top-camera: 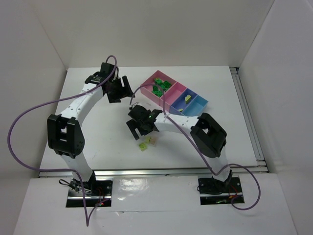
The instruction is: Sort the legos into containers by color
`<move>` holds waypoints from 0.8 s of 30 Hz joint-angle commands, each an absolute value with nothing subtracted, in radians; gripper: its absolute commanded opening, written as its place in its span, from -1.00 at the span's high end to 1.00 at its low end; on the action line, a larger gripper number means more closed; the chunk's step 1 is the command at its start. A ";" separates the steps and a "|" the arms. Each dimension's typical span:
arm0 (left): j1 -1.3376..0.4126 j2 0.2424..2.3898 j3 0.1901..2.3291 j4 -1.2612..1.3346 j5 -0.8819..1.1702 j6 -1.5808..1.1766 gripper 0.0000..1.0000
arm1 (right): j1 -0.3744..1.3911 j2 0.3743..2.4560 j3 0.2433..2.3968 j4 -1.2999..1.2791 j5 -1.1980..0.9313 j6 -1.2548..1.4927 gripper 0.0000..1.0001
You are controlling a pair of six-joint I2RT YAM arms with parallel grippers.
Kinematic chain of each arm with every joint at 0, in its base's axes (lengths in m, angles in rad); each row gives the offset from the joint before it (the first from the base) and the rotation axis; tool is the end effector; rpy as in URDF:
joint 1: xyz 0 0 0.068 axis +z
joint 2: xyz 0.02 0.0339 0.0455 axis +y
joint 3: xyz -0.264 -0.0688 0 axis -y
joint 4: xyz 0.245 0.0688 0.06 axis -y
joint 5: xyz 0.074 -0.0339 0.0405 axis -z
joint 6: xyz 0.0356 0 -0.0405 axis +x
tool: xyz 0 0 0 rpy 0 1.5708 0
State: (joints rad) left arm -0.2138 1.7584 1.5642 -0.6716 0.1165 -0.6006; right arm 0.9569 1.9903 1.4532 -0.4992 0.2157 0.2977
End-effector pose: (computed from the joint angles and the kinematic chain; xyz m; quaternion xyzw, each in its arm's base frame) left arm 0.3823 -0.0872 0.3012 -0.1603 0.9233 -0.1867 0.2948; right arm 0.2506 0.3423 0.1872 -0.2835 0.9165 0.0700 0.2735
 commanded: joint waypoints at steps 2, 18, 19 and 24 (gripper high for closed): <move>-0.202 1.720 1.560 -0.676 0.112 -0.574 -0.66 | 0.928 2.045 1.526 -0.518 0.265 0.316 -0.98; -0.193 1.729 1.560 -0.676 0.112 -0.574 -0.66 | 0.887 2.088 1.520 -0.480 0.232 0.287 -0.49; -0.193 1.729 1.560 -0.676 0.112 -0.574 -0.66 | 0.887 2.088 1.520 -0.480 0.232 0.287 -0.41; -0.193 1.729 1.551 -0.676 0.112 -0.574 -0.66 | 0.887 2.048 1.529 -0.482 0.311 0.278 -0.04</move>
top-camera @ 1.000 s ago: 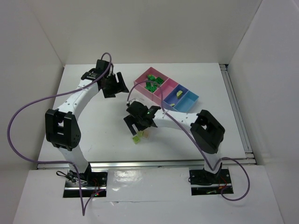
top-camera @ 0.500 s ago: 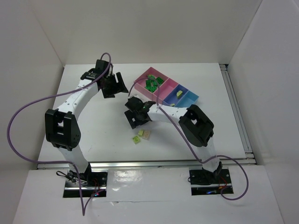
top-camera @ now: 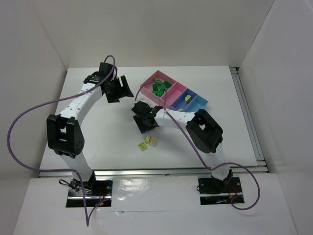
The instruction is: Sort the legos into containers by color
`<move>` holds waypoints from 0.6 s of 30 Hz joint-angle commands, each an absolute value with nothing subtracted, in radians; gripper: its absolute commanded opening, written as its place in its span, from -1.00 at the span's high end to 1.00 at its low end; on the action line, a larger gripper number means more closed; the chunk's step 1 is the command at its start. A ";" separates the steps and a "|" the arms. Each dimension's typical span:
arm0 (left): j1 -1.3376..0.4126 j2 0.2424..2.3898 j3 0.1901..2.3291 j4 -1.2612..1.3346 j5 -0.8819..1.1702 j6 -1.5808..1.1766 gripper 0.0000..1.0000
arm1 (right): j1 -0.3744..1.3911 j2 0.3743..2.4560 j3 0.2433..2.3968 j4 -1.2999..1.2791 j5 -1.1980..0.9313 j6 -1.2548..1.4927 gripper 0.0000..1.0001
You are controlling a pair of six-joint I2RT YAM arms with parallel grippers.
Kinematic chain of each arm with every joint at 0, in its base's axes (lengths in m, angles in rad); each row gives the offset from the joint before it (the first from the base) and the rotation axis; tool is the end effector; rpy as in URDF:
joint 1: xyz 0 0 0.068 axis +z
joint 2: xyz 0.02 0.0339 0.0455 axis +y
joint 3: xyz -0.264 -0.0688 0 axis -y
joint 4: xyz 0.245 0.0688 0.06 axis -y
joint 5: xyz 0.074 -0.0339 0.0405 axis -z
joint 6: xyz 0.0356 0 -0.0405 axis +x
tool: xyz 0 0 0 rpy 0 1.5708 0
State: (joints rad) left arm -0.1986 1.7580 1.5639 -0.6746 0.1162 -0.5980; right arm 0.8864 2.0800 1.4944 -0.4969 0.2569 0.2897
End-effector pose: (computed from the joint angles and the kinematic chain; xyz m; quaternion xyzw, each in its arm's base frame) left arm 0.3832 -0.0813 0.3010 -0.1664 0.9228 -0.1834 0.2953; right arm 0.2832 0.3328 0.1628 -0.2533 0.9289 0.0296 0.2684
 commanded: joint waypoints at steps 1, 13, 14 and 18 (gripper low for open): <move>-0.193 1.729 1.551 -0.676 0.112 -0.574 -0.66 | 0.887 2.022 1.529 -0.482 0.333 0.278 -0.04; -0.184 1.729 1.542 -0.676 0.121 -0.574 -0.66 | 0.637 1.920 1.624 -0.511 0.460 0.296 -0.04; -0.184 1.729 1.542 -0.676 0.121 -0.565 -0.66 | 0.618 1.931 1.641 -0.520 0.460 0.296 -0.04; -0.184 1.729 1.542 -0.676 0.121 -0.565 -0.66 | 0.543 2.002 1.732 -0.531 0.451 0.275 -0.04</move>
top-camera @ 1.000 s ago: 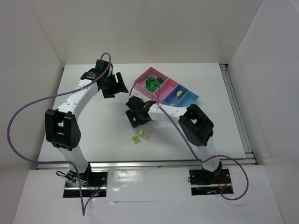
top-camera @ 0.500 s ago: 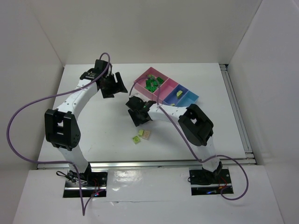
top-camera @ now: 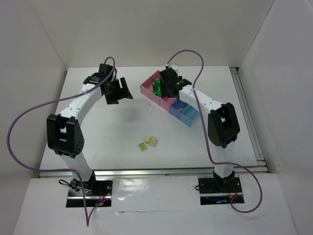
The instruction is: Sort the legos into containers by color
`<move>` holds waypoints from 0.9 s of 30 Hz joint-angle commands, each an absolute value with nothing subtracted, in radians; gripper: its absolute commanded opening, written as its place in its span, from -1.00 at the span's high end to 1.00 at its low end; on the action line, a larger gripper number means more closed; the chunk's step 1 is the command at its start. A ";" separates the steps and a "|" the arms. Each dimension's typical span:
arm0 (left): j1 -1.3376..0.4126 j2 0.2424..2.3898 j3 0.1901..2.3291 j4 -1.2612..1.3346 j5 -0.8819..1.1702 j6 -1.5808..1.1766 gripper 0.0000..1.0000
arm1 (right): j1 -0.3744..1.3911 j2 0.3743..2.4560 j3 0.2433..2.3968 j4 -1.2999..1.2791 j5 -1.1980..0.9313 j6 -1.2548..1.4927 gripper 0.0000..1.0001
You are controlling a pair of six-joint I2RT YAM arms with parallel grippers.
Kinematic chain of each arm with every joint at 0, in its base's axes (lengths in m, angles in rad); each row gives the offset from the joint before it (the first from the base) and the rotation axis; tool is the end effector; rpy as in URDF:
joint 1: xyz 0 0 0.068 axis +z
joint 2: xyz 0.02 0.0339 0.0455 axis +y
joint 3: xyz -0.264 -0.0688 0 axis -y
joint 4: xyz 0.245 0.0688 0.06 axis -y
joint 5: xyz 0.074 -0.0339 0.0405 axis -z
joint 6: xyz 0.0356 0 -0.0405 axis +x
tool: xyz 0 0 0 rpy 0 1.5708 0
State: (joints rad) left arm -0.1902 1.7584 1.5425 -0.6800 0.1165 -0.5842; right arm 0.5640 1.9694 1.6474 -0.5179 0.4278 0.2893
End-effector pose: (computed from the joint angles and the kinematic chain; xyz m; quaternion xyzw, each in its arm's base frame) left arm 0.3819 -0.0777 0.2936 -0.1655 0.9276 -0.1757 0.2853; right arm 0.3839 0.2253 0.2570 -0.0498 0.9145 -0.0360 0.4000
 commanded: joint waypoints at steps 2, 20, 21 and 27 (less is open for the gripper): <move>-0.175 1.729 1.542 -0.676 0.121 -0.565 -0.66 | 0.534 2.046 1.768 -0.531 0.451 0.262 -0.04; -0.175 1.729 1.551 -0.676 0.121 -0.565 -0.66 | 0.600 1.724 1.467 -0.483 0.388 0.272 -0.41; -0.175 1.729 1.551 -0.676 0.121 -0.565 -0.66 | 0.615 1.683 1.442 -0.474 0.359 0.272 -0.41; -0.166 1.729 1.551 -0.676 0.121 -0.565 -0.66 | 0.819 1.707 1.344 -0.515 0.158 0.207 -0.69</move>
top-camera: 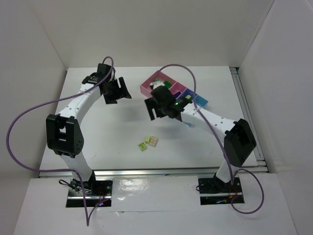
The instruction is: Sort the legos into containers by color
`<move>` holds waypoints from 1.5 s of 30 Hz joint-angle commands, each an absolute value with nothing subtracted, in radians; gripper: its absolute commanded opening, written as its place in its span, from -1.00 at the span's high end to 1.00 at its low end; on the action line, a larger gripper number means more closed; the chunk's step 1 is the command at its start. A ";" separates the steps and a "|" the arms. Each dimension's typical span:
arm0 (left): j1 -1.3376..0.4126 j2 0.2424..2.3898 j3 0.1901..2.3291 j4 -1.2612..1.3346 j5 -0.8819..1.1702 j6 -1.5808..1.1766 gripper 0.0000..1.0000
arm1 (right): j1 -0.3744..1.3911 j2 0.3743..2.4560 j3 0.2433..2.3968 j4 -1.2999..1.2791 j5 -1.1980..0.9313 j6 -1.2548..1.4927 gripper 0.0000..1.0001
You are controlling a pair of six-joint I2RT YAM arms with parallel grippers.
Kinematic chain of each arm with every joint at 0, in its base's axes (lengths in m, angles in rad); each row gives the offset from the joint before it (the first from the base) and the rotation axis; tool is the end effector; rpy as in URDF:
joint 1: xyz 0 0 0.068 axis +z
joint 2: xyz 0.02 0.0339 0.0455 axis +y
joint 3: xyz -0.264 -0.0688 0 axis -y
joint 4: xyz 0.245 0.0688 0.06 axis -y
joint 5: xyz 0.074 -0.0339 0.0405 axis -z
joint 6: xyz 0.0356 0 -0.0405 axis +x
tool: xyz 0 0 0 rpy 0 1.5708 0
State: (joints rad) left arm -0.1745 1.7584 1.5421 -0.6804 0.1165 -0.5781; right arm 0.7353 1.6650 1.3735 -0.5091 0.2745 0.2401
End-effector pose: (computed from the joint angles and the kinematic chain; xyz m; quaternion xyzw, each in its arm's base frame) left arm 0.3830 -0.0717 0.2934 -0.1700 0.9269 -0.1724 0.2869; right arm 0.2825 0.2425 0.2857 -0.1752 0.9026 0.0624 0.3881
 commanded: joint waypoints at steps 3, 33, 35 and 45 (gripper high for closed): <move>-0.166 1.729 1.551 -0.676 0.121 -0.565 -0.66 | 0.909 1.746 1.318 -0.537 0.126 0.207 -0.72; -0.166 1.727 1.542 -0.686 0.132 -0.555 -0.66 | 0.927 1.893 1.212 -0.420 0.199 0.104 -0.06; -0.166 1.727 1.542 -0.686 0.132 -0.555 -0.66 | 0.916 1.893 1.212 -0.420 0.212 0.104 0.13; -0.166 1.736 1.542 -0.686 0.141 -0.555 -0.66 | 0.799 1.699 1.224 -0.541 0.523 0.323 0.13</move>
